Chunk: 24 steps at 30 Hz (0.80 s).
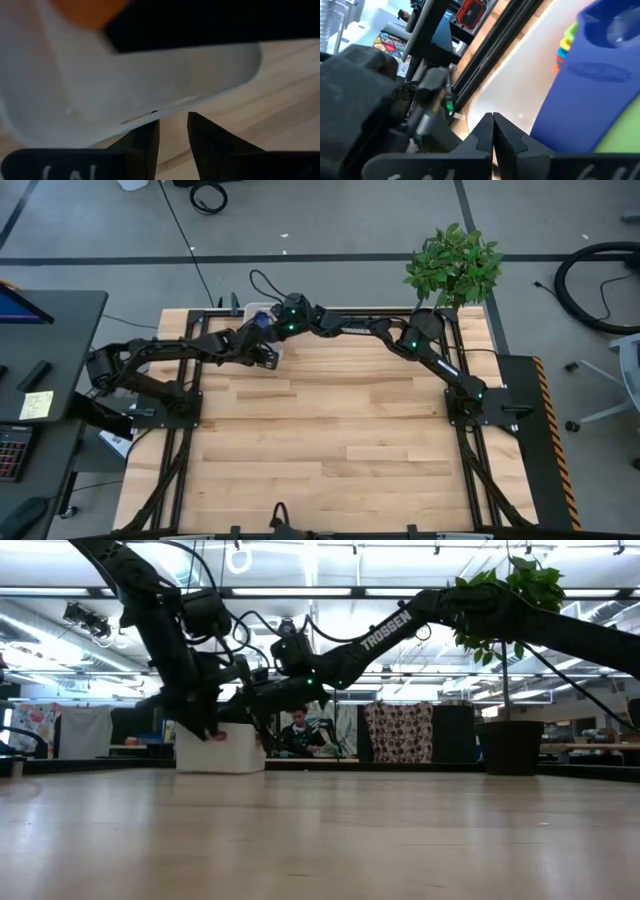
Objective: Nest measuring cups in basket
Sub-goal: Put the nested measuring cups into the white bin
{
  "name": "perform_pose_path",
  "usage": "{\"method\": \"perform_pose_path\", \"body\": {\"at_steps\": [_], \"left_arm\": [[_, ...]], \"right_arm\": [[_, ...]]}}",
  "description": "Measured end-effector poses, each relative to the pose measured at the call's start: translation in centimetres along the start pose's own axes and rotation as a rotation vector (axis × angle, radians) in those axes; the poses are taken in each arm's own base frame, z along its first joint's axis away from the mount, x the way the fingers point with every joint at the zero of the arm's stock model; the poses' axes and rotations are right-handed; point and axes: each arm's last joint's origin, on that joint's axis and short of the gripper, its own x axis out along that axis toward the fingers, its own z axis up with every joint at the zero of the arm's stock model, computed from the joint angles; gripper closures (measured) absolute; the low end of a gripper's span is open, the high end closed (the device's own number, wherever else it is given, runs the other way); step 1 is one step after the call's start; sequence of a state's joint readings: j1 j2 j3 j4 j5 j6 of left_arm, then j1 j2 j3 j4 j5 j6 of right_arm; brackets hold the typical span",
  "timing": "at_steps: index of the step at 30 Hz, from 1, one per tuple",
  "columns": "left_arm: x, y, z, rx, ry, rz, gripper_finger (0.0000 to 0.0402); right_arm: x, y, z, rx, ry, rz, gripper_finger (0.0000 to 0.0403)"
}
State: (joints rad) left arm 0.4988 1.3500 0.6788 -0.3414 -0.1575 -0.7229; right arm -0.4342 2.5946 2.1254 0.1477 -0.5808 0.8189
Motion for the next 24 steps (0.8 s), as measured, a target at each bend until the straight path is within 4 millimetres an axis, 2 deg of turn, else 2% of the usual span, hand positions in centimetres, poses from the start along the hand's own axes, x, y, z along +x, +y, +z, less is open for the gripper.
{"method": "perform_pose_path", "body": {"at_steps": [8,13,20,24], "left_arm": [[2.1,-0.8,-0.9,0.037,0.039,0.014,0.0298],[1.9,-1.3,-1.3,0.062,0.036,0.013,0.0299],[-0.6,-1.1,-1.5,0.090,0.048,0.057,0.0299],[-3.3,-0.5,-0.9,0.078,0.002,0.151,0.0299]], "right_arm": [[0.3,0.5,-0.3,-0.014,0.028,0.032,0.0392],[0.0,0.4,0.0,-0.043,0.044,0.058,0.0392],[-0.9,1.5,1.2,-0.079,0.062,0.118,0.0392],[-1.6,3.5,2.7,-0.143,0.053,0.160,0.0392]]}}
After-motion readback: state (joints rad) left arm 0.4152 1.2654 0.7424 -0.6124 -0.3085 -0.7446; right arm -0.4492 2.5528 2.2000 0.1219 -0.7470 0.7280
